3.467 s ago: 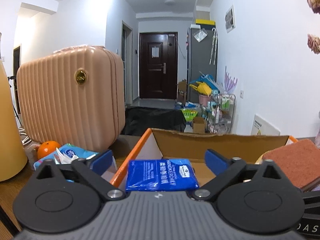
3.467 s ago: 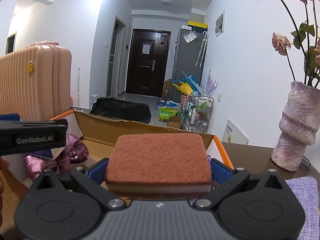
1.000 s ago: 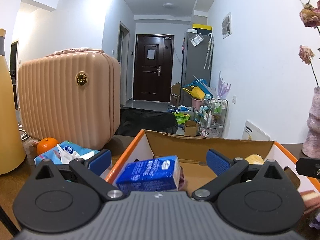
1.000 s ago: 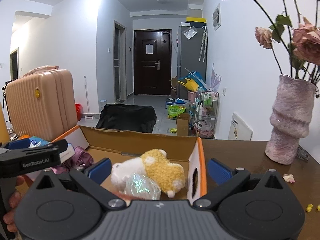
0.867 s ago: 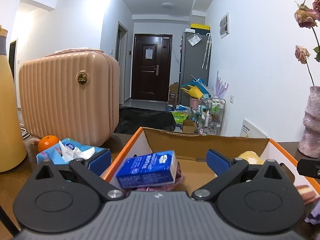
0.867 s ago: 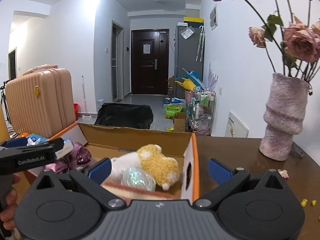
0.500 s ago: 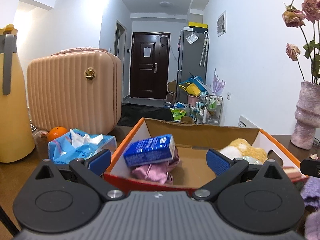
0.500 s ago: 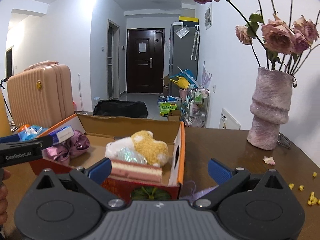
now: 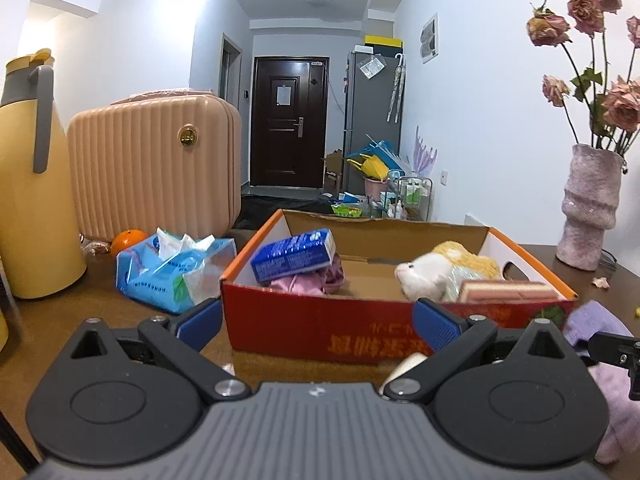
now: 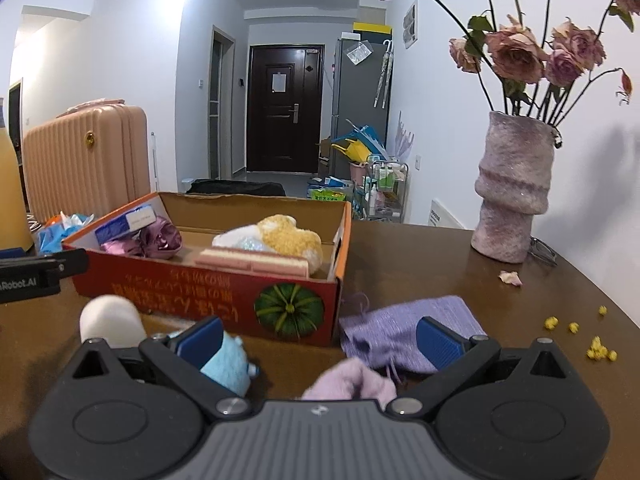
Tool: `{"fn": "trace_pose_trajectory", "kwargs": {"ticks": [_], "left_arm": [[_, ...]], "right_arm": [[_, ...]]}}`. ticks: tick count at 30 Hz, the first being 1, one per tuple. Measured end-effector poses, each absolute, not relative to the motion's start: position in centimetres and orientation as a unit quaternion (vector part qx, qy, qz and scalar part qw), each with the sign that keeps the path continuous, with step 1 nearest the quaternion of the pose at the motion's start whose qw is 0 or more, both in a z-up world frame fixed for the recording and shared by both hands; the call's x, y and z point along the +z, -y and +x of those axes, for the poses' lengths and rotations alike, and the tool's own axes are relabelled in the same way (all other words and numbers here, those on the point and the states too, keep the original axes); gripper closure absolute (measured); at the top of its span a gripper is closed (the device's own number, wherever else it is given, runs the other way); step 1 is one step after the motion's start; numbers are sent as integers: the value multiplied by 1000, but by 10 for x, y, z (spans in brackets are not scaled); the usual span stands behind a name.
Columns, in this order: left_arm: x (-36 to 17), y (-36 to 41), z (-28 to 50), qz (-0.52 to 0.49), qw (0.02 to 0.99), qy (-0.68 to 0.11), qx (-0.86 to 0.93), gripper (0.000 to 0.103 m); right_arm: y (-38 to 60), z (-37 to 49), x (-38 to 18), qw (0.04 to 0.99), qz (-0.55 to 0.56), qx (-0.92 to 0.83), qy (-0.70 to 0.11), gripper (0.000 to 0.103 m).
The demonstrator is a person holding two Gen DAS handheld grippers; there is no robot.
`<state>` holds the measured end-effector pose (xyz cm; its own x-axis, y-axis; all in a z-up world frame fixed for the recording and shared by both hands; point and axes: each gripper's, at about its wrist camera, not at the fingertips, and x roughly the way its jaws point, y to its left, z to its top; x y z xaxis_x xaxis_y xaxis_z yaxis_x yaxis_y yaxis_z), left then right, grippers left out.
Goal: Organize soft objects
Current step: 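Withdraw both grippers from the box back toward the remaining soft items, then lower the right gripper onto the lavender fuzzy towel and close it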
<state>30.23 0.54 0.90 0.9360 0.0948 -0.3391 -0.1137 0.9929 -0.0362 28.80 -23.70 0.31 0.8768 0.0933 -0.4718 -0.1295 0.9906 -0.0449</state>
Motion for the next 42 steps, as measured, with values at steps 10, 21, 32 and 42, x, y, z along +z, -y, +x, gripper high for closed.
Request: {"fn": "trace_pose_trajectory", "kwargs": {"ticks": [10, 21, 32, 42], "left_arm": [[6, 3, 264, -22, 982, -184, 36, 0], [1, 12, 235, -18, 980, -197, 18, 0], [-4, 13, 233, -20, 977, -211, 17, 0], [-5, 12, 235, -24, 976, -216, 21, 0]], "right_arm": [[247, 255, -6, 966, -37, 51, -251, 0], [256, 251, -18, 958, -17, 42, -283, 0], [252, 275, -37, 944, -10, 43, -328, 2], [246, 299, -46, 938, -22, 37, -344, 12]]}}
